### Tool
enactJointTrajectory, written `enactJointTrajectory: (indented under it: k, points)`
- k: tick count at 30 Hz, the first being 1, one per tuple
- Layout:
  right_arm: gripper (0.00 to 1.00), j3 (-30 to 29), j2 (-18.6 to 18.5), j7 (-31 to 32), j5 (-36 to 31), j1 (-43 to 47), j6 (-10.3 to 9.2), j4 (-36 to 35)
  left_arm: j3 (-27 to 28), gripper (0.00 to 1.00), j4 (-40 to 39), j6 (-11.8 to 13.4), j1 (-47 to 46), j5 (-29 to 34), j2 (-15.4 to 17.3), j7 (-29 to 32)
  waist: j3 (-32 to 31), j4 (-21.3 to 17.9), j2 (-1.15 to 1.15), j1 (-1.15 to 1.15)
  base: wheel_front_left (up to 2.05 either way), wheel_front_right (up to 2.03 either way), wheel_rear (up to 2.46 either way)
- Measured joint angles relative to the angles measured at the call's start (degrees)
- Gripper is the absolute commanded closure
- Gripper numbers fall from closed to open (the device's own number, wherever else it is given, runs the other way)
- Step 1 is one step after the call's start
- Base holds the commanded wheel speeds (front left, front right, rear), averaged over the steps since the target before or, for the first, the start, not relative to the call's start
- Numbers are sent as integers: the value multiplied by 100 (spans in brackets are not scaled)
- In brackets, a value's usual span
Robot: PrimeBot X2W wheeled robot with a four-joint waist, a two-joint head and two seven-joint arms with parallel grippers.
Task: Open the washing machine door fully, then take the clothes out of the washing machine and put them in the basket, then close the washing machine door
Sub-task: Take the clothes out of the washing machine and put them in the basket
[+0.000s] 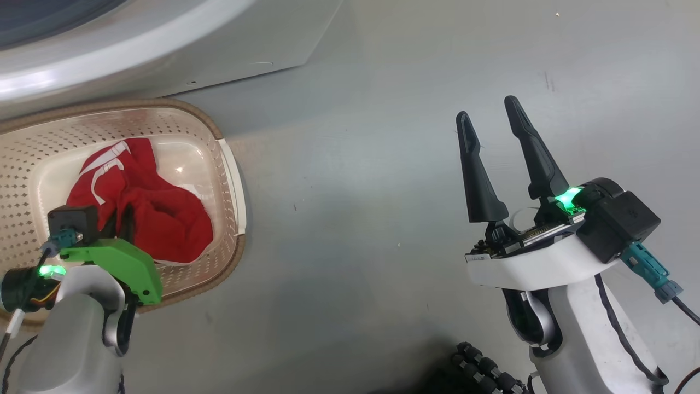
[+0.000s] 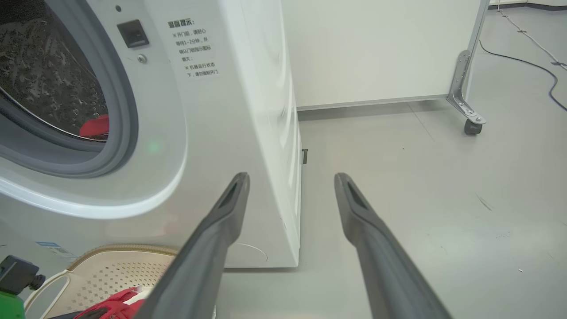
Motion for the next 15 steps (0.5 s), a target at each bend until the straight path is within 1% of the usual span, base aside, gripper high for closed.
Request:
enactJointTrajectory:
  k: [3, 8, 9, 10, 11, 12, 13, 15]
  points:
    - [0, -10, 0, 0, 1, -18, -40, 27, 2, 100, 187, -20, -131, -3, 0, 7, 86, -70, 0, 0, 0, 0, 0]
    - [0, -9, 0, 0, 1, -59, -43, 75, 14, 100, 425, -54, -219, -62, -13, -7, 139, -118, 0, 0, 0, 0, 0]
    - [0, -8, 1, 0, 1, -84, -43, 81, 15, 85, 466, -58, -247, -62, -20, -11, 138, -117, 0, 0, 0, 0, 0]
    - [0, -7, 0, 0, 1, -113, -44, 87, 19, 85, 502, -81, -276, -62, -25, -22, 136, -114, 0, 0, 0, 0, 0]
    - [0, -8, 1, 0, 1, -131, -51, 90, 18, 39, 527, -107, -298, -62, -35, -69, 131, -110, 0, 0, 0, 0, 0]
    - [0, -10, 1, 0, 0, -141, -57, 102, 13, 11, 563, -108, -328, -62, -53, -109, 123, -103, 0, 0, 0, 0, 0]
    - [0, -10, 1, 0, 0, -142, -69, 120, 12, 0, 597, -126, -356, -62, -66, -131, 110, -95, 0, 0, 0, 0, 0]
    - [0, -10, 0, 0, 0, -143, -69, 141, 12, 0, 632, -154, -374, -62, -76, -186, 93, -88, 0, 0, 0, 0, 0]
